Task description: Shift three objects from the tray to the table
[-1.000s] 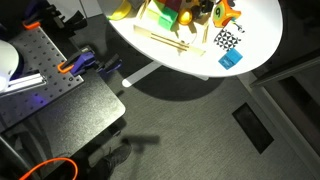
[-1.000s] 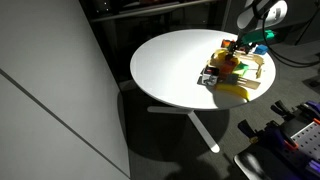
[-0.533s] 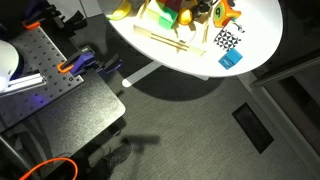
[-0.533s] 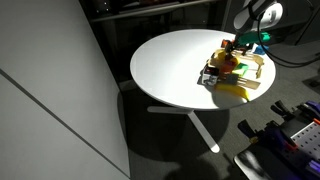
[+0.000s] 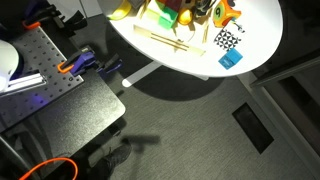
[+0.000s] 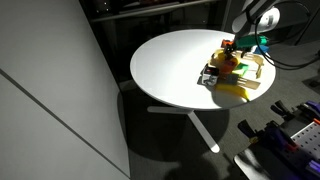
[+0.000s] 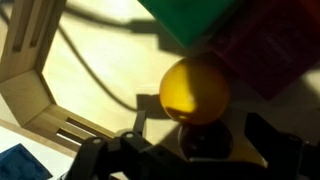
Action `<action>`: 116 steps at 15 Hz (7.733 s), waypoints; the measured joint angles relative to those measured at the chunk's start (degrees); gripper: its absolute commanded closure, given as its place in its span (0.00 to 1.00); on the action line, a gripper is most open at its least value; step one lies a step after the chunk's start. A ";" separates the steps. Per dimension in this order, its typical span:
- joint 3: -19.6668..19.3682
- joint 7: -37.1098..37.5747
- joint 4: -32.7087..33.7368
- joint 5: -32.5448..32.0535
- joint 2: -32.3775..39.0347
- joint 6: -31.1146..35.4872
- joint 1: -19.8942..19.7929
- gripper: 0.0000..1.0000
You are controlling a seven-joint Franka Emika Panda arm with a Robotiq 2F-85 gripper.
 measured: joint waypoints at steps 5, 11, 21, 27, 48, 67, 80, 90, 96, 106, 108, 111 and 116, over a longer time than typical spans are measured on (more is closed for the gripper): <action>0.00 1.20 0.07 0.14 1.16 0.55 0.00 0.58; -0.02 2.17 0.21 0.14 1.19 0.59 0.06 0.58; -0.92 3.43 -0.11 0.09 -2.35 0.59 2.21 0.58; -0.70 3.96 -1.85 0.08 -6.10 0.72 4.07 0.58; 11.49 -7.71 -16.69 1.24 -17.79 1.56 5.16 0.58; 14.23 -14.87 -17.79 1.61 -17.25 2.50 4.90 0.00; 14.79 -11.44 -18.53 6.13 -17.26 5.35 4.91 0.00; 15.30 -11.31 -22.47 7.21 -17.58 17.56 5.29 0.00; 15.23 -11.35 -23.62 7.21 -19.72 18.97 3.91 0.00; 14.33 -12.38 -23.71 7.21 -24.54 14.90 0.62 0.00; 14.33 -12.38 -23.71 7.21 -24.51 14.93 0.62 0.00; 14.30 -12.38 -23.71 7.21 -24.51 14.94 0.61 0.00; 14.30 -12.38 -23.71 7.21 -24.50 14.94 0.61 0.00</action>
